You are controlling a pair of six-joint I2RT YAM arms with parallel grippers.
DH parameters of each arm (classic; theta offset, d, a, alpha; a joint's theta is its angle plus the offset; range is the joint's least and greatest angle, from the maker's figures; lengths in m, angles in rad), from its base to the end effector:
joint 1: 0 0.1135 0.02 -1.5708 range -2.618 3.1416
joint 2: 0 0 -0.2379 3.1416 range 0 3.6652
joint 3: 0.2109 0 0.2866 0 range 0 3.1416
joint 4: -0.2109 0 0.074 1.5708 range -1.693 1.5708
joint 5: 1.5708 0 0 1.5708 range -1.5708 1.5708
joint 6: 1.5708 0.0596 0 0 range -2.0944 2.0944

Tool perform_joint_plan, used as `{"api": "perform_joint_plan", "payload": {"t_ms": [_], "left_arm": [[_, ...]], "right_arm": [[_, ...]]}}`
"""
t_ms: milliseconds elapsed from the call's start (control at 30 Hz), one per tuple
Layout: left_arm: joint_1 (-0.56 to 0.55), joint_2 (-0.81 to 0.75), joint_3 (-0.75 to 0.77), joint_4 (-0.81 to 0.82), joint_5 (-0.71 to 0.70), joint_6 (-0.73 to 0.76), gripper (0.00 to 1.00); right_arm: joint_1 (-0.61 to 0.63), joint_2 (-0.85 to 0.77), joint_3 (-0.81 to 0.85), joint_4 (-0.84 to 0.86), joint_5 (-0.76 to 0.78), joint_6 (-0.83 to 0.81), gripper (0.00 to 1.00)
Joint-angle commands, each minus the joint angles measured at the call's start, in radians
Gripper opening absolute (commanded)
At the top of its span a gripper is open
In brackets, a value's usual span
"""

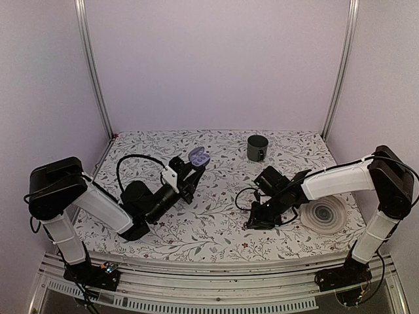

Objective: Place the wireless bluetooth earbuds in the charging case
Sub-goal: Pick up the left earbud from the center of the board.

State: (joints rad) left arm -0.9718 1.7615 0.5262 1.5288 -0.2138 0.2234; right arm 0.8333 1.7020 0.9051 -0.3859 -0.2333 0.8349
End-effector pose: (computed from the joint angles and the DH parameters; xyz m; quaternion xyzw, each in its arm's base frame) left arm 0.2025 -0.2742 0.1405 0.2627 0.5382 -0.2326 0.7663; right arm 0.2183 0.2608 0.0687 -0.0217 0.9746 0.2185 0.0441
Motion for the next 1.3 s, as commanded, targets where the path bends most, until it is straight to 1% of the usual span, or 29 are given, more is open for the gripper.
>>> {"api": "perform_joint_plan", "payload": {"t_ms": [0,100,200,267,500,767,967,1267], "left_arm": [[0.009,-0.025,-0.012,0.292,0.002,0.002,0.00],[0.010,-0.024,-0.012,0.292,0.004,-0.001,0.00],[0.009,-0.021,-0.011,0.292,0.007,-0.003,0.00],[0.010,-0.023,-0.015,0.292,0.005,-0.005,0.00],[0.010,-0.038,-0.032,0.292,-0.002,-0.002,0.00],[0.009,-0.034,-0.032,0.292,-0.004,-0.001,0.00],[0.010,-0.032,-0.031,0.292,-0.004,0.001,0.00],[0.010,-0.026,-0.017,0.282,0.002,-0.001,0.00]], "right_arm": [[0.027,-0.014,0.045,-0.031,0.062,-0.011,0.29],[0.068,-0.026,0.107,-0.101,0.163,-0.075,0.30],[0.114,-0.005,0.168,-0.173,0.248,-0.132,0.30],[0.130,0.018,0.192,-0.210,0.277,-0.160,0.30],[0.134,0.040,0.197,-0.201,0.267,-0.288,0.28],[0.135,0.038,0.153,-0.163,0.263,-0.329,0.24],[0.133,0.045,0.106,-0.111,0.248,-0.307,0.21],[0.127,0.030,0.062,-0.044,0.251,-0.266,0.23]]}}
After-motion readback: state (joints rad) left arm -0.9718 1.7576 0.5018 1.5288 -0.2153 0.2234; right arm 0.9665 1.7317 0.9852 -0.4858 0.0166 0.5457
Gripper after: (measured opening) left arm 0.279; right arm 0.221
